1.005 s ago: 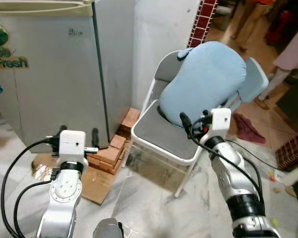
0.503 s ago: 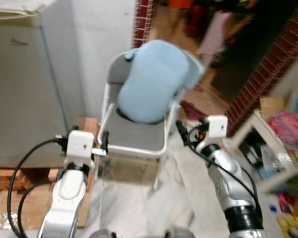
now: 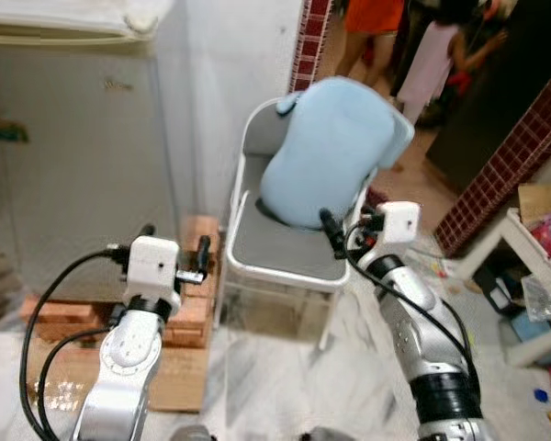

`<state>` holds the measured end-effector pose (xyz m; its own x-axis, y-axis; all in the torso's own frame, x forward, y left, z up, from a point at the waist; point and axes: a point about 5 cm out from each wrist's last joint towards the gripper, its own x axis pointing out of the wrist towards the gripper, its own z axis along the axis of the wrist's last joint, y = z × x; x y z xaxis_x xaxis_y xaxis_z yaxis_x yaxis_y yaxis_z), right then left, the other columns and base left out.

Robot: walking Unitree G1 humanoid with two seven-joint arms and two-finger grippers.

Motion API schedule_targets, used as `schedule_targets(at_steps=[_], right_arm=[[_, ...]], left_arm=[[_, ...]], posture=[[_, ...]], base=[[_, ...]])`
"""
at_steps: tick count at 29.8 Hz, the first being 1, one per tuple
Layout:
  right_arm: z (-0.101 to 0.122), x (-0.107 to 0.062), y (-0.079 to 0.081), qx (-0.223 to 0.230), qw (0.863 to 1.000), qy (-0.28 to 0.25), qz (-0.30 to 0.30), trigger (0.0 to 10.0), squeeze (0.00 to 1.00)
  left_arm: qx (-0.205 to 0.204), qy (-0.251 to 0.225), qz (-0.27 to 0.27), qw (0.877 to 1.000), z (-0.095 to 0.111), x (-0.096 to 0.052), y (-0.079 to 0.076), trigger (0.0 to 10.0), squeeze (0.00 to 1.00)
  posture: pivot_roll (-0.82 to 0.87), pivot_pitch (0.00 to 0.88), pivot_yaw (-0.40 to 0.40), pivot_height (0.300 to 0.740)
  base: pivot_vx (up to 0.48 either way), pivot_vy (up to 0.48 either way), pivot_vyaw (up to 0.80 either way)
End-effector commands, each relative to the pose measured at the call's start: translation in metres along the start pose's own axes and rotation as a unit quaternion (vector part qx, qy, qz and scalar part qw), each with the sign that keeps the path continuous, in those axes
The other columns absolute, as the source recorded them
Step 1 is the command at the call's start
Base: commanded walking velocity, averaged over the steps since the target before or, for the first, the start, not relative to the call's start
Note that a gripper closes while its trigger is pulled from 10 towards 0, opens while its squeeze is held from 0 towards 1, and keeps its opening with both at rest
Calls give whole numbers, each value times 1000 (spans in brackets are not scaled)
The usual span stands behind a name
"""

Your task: Restocking fridge

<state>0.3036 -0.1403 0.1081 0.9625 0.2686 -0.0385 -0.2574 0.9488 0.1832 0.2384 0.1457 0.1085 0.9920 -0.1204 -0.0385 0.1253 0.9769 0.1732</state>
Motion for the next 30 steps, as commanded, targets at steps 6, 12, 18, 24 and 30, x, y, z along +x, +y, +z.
schedule_targets(at_steps=[6,12,18,24,30], right_arm=[[1,-1,-11,-4,1000,10,-20,10000,0],[0,-1,-11,-3,1000,11,-21,10000,0],[0,-1,-11,-2,1000,11,-22,10000,0],[0,-1,-11,-1,1000,11,-21,10000,0],[0,2,-10,-1,1000,11,-18,10000,0]], left_arm=[[-20,-6,-42,999,6,1,-14,10000,0],[-20,-7,-52,998,6,2,-16,10000,0],[-19,-7,-65,998,7,2,-20,10000,0],[-18,-7,-73,997,7,1,-21,10000,0],[-14,-12,-81,997,9,2,-23,10000,0]], posture=[[84,0,-78,740],[81,0,-75,740],[82,0,-75,740],[86,0,-76,740],[92,0,-77,740]], base=[[0,480,-277],[0,480,-800],[0,480,-800],[0,480,-689],[0,480,-743]])
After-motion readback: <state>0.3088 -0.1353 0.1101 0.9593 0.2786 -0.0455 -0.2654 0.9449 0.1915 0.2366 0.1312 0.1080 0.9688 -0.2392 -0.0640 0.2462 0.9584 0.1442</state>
